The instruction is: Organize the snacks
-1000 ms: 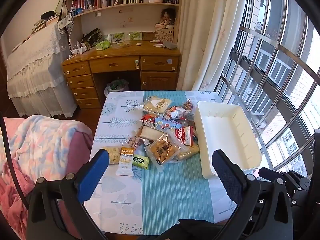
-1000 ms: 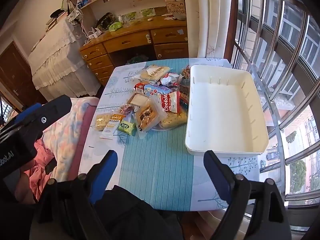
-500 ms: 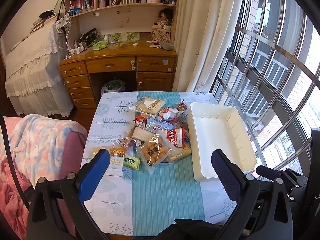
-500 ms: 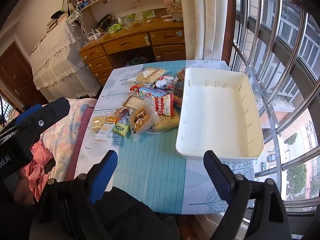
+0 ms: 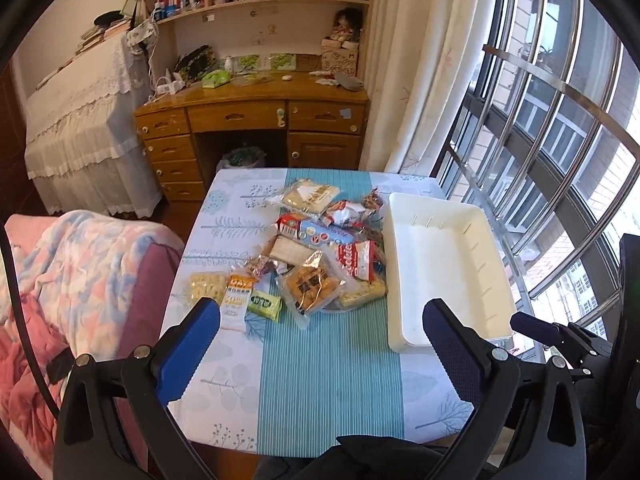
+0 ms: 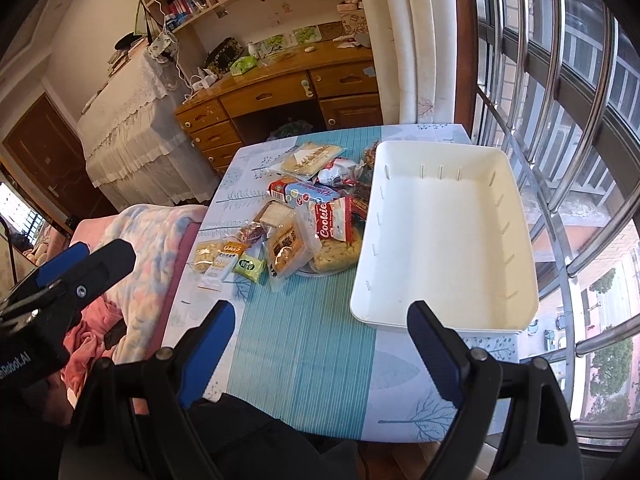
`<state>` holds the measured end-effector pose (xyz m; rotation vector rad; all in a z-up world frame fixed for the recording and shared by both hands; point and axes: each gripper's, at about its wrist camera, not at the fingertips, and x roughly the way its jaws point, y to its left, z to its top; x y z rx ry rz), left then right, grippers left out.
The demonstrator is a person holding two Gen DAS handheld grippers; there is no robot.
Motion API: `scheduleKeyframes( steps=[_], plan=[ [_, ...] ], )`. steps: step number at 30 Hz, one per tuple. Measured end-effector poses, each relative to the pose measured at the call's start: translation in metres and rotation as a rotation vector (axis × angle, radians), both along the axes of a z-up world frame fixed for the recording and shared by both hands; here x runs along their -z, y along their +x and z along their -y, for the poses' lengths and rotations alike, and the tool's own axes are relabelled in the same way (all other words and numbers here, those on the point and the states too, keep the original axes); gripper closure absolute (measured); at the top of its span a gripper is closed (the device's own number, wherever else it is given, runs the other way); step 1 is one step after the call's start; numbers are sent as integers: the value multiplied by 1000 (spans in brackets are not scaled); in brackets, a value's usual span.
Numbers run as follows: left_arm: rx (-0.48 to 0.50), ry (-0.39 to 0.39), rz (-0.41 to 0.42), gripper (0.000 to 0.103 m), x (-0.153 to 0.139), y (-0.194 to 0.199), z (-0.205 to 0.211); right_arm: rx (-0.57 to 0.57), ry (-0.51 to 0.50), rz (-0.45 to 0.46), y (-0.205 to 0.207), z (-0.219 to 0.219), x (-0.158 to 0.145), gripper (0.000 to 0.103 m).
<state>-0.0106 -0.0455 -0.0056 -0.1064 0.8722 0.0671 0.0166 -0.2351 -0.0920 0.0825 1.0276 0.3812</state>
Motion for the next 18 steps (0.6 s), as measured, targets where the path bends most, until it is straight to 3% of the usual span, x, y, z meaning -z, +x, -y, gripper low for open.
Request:
scheduleKeyframes(
  steps=[11,18],
  plan=[
    [-7,-3,-22,2,3,-6,-7,-29,21,-12,-1,-10,4,14],
    [53,-2,-4,2,0,3,-22,51,16,-1,-3,-19,2,14]
  ],
)
